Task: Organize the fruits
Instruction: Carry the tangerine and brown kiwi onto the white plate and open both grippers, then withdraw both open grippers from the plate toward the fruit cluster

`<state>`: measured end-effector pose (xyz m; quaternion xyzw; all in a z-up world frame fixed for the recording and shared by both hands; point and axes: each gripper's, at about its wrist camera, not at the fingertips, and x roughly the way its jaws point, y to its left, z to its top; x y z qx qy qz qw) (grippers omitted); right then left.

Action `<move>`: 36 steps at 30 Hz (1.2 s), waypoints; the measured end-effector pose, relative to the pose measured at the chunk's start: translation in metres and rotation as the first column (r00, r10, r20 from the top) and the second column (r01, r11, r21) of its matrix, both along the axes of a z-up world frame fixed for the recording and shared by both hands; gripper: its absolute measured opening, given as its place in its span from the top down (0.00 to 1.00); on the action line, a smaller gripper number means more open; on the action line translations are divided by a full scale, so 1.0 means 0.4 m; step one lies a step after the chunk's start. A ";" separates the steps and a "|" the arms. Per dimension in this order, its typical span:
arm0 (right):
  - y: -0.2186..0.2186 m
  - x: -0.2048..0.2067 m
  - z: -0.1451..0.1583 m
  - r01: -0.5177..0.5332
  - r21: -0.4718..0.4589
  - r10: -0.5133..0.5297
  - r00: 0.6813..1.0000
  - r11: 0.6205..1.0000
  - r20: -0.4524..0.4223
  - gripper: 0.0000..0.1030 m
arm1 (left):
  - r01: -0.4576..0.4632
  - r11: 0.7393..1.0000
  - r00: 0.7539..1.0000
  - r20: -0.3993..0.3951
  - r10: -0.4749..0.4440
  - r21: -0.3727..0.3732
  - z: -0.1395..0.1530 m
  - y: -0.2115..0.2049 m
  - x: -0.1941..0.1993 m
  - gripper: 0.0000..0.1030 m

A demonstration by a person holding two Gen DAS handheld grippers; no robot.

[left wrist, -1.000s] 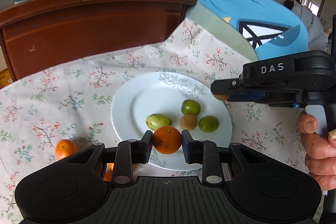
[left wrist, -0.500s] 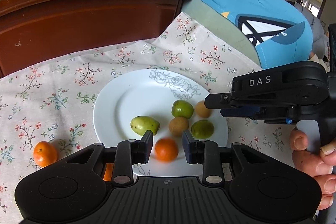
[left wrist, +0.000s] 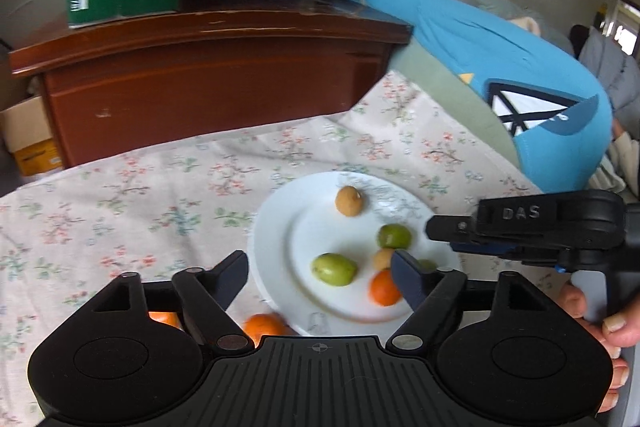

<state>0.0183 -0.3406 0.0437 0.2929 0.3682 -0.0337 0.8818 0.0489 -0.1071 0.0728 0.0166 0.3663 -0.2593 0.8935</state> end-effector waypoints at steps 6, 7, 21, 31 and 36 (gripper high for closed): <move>0.033 -0.007 0.002 -0.062 -0.021 0.062 0.998 0.998 0.009 0.68 | -0.040 0.999 0.999 -0.013 0.040 0.008 0.029 0.057 0.006 0.17; 0.040 -0.008 0.003 -0.074 -0.024 0.075 0.997 0.997 0.012 0.68 | -0.044 0.999 0.999 -0.012 0.044 0.013 0.034 0.069 0.007 0.16; 0.152 -0.034 -0.004 -0.269 -0.089 0.271 0.962 0.959 0.021 0.67 | -0.157 0.987 0.987 -0.026 0.158 0.036 0.036 0.204 0.009 0.16; 0.216 -0.050 -0.014 -0.387 -0.100 0.392 0.920 0.917 0.027 0.67 | -0.223 0.973 0.971 -0.078 0.227 0.063 -0.003 0.262 0.013 0.16; 0.248 -0.059 -0.025 -0.440 -0.114 0.445 0.895 0.891 0.020 0.68 | -0.186 0.979 0.977 -0.094 0.193 0.085 -0.030 0.268 -0.008 0.16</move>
